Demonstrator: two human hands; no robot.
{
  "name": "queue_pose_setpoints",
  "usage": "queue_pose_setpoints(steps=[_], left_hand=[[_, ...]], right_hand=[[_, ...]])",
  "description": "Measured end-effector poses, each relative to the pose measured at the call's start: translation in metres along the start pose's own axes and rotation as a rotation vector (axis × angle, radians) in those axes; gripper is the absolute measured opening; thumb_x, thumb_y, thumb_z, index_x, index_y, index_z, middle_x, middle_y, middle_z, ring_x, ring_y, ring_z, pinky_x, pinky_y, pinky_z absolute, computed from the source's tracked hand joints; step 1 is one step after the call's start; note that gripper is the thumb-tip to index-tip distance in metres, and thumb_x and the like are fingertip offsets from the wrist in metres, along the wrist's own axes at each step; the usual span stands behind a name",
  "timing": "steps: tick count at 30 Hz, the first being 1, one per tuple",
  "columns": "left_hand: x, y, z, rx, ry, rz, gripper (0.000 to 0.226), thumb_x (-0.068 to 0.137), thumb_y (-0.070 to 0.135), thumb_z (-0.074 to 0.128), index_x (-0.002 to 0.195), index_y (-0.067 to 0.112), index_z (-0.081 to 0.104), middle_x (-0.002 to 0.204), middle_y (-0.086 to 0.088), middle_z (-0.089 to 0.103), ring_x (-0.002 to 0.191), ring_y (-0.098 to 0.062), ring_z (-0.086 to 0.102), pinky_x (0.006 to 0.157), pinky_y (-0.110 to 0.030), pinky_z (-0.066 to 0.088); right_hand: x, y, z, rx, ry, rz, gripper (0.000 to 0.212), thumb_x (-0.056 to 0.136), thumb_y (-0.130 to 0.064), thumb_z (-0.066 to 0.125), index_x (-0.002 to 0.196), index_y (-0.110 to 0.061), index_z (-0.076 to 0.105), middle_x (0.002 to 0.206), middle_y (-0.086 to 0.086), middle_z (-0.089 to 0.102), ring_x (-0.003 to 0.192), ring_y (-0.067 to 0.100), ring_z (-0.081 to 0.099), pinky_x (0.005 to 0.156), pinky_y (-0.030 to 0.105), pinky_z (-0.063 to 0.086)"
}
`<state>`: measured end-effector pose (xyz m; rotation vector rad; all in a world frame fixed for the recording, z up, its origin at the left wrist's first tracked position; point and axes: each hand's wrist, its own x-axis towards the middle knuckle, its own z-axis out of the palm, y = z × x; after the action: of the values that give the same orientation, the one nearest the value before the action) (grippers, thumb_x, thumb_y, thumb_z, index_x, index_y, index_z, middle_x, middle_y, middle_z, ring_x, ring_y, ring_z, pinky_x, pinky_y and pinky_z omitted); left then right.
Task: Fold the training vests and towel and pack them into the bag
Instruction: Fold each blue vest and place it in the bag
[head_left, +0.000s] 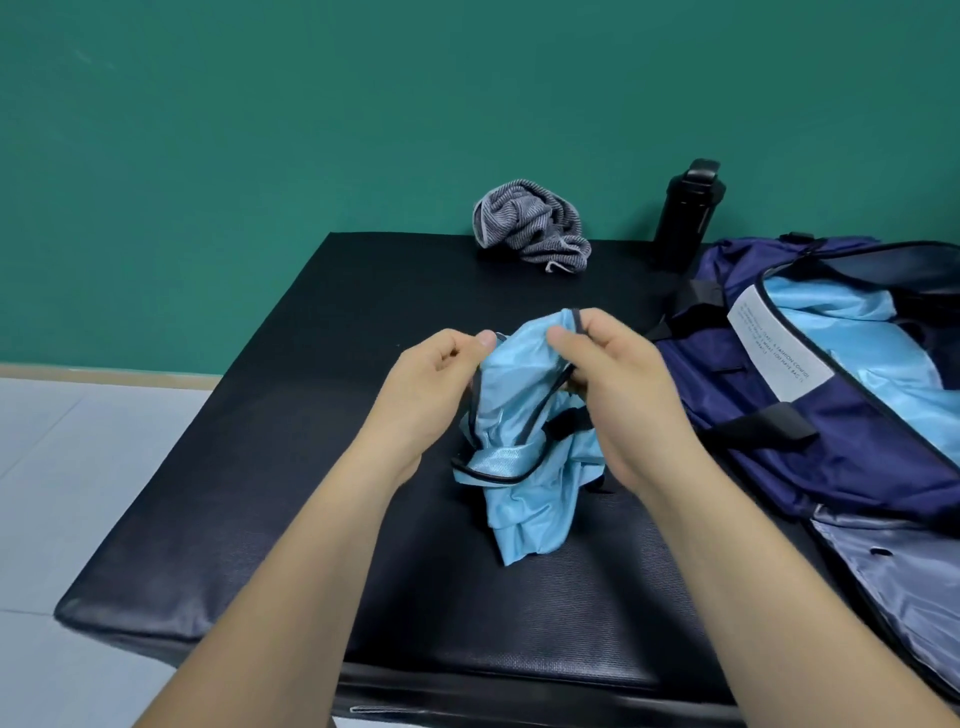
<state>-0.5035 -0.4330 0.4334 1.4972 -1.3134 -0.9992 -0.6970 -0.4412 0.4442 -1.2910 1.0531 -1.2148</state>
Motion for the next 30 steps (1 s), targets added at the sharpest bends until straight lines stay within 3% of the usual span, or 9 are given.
queue_pose_setpoints(steps=[3,6,9,13,17,20,22,25,30], left_hand=[[-0.005,0.003,0.005,-0.029,-0.144,-0.066,0.059,0.1,0.073,0.049,0.086,0.022,0.075,0.087,0.01,0.072,0.083,-0.015,0.064,0.095,-0.039,0.051],[-0.01,0.01,0.011,-0.133,-0.211,-0.05,0.06,0.099,0.072,0.051,0.1,0.021,0.082,0.105,0.001,0.08,0.102,-0.016,0.072,0.108,-0.05,0.052],[-0.011,0.009,0.013,-0.166,-0.133,0.125,0.035,0.102,0.044,0.068,0.098,0.011,0.079,0.103,-0.011,0.077,0.098,-0.022,0.069,0.105,-0.057,0.051],[-0.014,0.011,0.013,-0.301,-0.036,0.17,0.022,0.1,0.03,0.074,0.099,0.009,0.08,0.107,-0.027,0.073,0.094,-0.025,0.067,0.098,-0.056,0.055],[-0.02,0.017,0.012,-0.447,0.003,0.143,0.02,0.099,0.027,0.075,0.105,0.008,0.081,0.107,-0.016,0.078,0.097,-0.029,0.073,0.094,-0.045,0.06],[-0.026,0.02,0.004,-0.423,0.011,0.145,0.017,0.101,0.026,0.072,0.108,0.013,0.081,0.098,-0.007,0.078,0.085,-0.019,0.069,0.078,-0.034,0.053],[-0.029,0.025,-0.004,-0.398,0.03,0.139,0.015,0.102,0.025,0.071,0.11,0.018,0.082,0.101,-0.008,0.079,0.089,-0.017,0.073,0.078,-0.031,0.051],[-0.034,0.038,-0.012,-0.381,0.053,0.124,0.015,0.104,0.024,0.068,0.113,0.022,0.08,0.1,-0.006,0.079,0.09,-0.016,0.074,0.079,-0.033,0.052],[-0.051,0.04,-0.009,-0.28,0.052,0.091,0.012,0.102,0.02,0.068,0.109,0.022,0.078,0.097,-0.003,0.08,0.086,-0.014,0.074,0.076,-0.033,0.051]], right_hand=[[0.004,-0.006,-0.012,0.017,0.041,0.03,0.024,0.103,-0.026,0.065,0.105,-0.004,0.073,0.111,0.023,0.074,0.092,0.022,0.068,0.09,0.044,0.056],[0.005,-0.005,-0.017,-0.026,0.052,0.084,0.032,0.104,-0.032,0.066,0.097,-0.002,0.073,0.104,0.021,0.075,0.09,0.021,0.068,0.087,0.042,0.056],[0.001,-0.005,-0.018,-0.017,-0.084,0.17,0.037,0.1,-0.049,0.069,0.099,-0.015,0.08,0.105,0.0,0.079,0.101,0.017,0.073,0.094,0.04,0.053],[-0.005,-0.005,-0.017,-0.015,-0.277,0.231,0.04,0.098,-0.048,0.072,0.118,-0.015,0.08,0.12,0.005,0.079,0.118,0.025,0.073,0.109,0.044,0.048],[-0.014,-0.005,-0.012,0.046,-0.167,0.129,0.025,0.099,-0.03,0.073,0.12,-0.017,0.079,0.122,0.007,0.078,0.115,0.021,0.072,0.103,0.041,0.05],[-0.021,-0.023,-0.014,0.146,-0.075,0.033,0.026,0.105,-0.022,0.066,0.122,-0.006,0.076,0.121,0.018,0.076,0.107,0.029,0.073,0.098,0.043,0.055],[-0.022,-0.046,-0.021,0.174,-0.022,0.005,0.027,0.106,-0.02,0.064,0.122,-0.001,0.074,0.119,0.021,0.076,0.101,0.028,0.073,0.096,0.047,0.058],[-0.021,-0.087,-0.033,0.101,0.006,0.006,0.024,0.105,-0.022,0.065,0.117,-0.004,0.076,0.115,0.018,0.078,0.097,0.028,0.074,0.098,0.055,0.057],[-0.031,-0.151,-0.05,-0.091,-0.071,0.011,0.022,0.104,-0.023,0.066,0.115,-0.006,0.077,0.112,0.012,0.08,0.096,0.024,0.074,0.1,0.045,0.055]])
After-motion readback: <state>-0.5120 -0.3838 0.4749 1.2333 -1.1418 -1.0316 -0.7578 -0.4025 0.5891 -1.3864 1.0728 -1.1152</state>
